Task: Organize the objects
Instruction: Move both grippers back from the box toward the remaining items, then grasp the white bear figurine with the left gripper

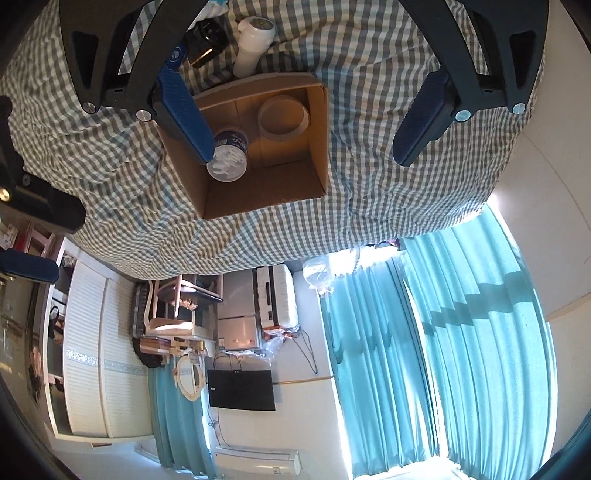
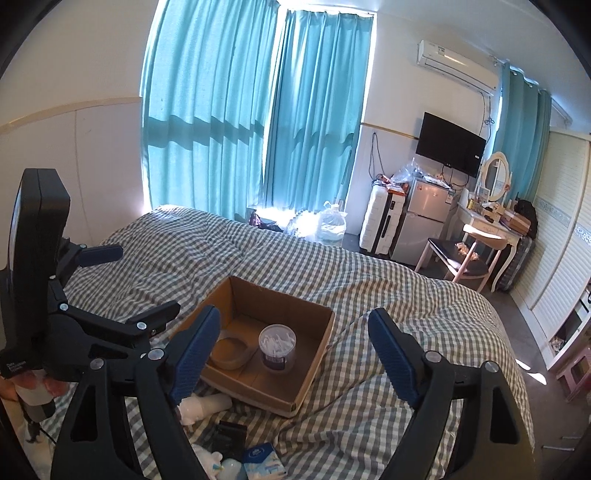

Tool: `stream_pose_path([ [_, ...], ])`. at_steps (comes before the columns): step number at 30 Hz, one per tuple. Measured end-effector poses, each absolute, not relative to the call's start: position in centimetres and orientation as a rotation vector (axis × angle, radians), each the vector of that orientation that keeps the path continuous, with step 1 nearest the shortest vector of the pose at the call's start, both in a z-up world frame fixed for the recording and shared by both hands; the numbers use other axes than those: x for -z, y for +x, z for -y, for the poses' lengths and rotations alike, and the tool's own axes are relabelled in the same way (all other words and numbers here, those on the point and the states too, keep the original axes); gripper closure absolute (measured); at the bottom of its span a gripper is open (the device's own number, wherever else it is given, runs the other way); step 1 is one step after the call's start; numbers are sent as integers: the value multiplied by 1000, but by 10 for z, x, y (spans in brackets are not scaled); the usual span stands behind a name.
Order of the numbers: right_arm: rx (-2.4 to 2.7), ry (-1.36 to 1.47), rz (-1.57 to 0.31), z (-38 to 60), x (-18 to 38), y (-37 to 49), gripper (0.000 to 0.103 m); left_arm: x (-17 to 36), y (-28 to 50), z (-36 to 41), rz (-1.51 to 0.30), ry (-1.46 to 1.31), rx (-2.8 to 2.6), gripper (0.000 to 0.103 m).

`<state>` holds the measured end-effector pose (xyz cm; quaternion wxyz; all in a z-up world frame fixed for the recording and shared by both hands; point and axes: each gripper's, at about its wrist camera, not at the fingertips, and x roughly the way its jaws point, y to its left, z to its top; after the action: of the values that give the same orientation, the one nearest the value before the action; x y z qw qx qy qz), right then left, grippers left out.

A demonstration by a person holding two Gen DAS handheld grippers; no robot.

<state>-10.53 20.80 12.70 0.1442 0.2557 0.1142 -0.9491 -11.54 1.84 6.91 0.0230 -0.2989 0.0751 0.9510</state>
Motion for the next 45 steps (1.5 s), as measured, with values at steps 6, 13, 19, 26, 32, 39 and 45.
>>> stream_pose_path([
  [6,2698,735,-353,-204,-121,-83,15,-69,-93,-10,-83,-954,-2958,3],
  [13,2633,748,-425,-202,-99,-67,15,-52,-74,-5,-8,-993,-2990,3],
  [19,2559,823,-465,-200,-59,-66,15,-17,-63,-5,10,-1076,-2975,3],
  [26,2490,955,-497,-199,-1,-71,15,39,-60,-16,-11,-1218,-2914,3],
  [32,2471,1063,-444,-211,34,-86,15,74,-54,-29,-101,-1264,-2846,3],
  [39,2471,1130,-449,-222,62,-99,15,105,-49,-42,-103,-1341,-2746,3],
  [45,2440,1184,-422,-227,81,-102,15,115,-44,-64,-186,-1331,-2668,3],
])
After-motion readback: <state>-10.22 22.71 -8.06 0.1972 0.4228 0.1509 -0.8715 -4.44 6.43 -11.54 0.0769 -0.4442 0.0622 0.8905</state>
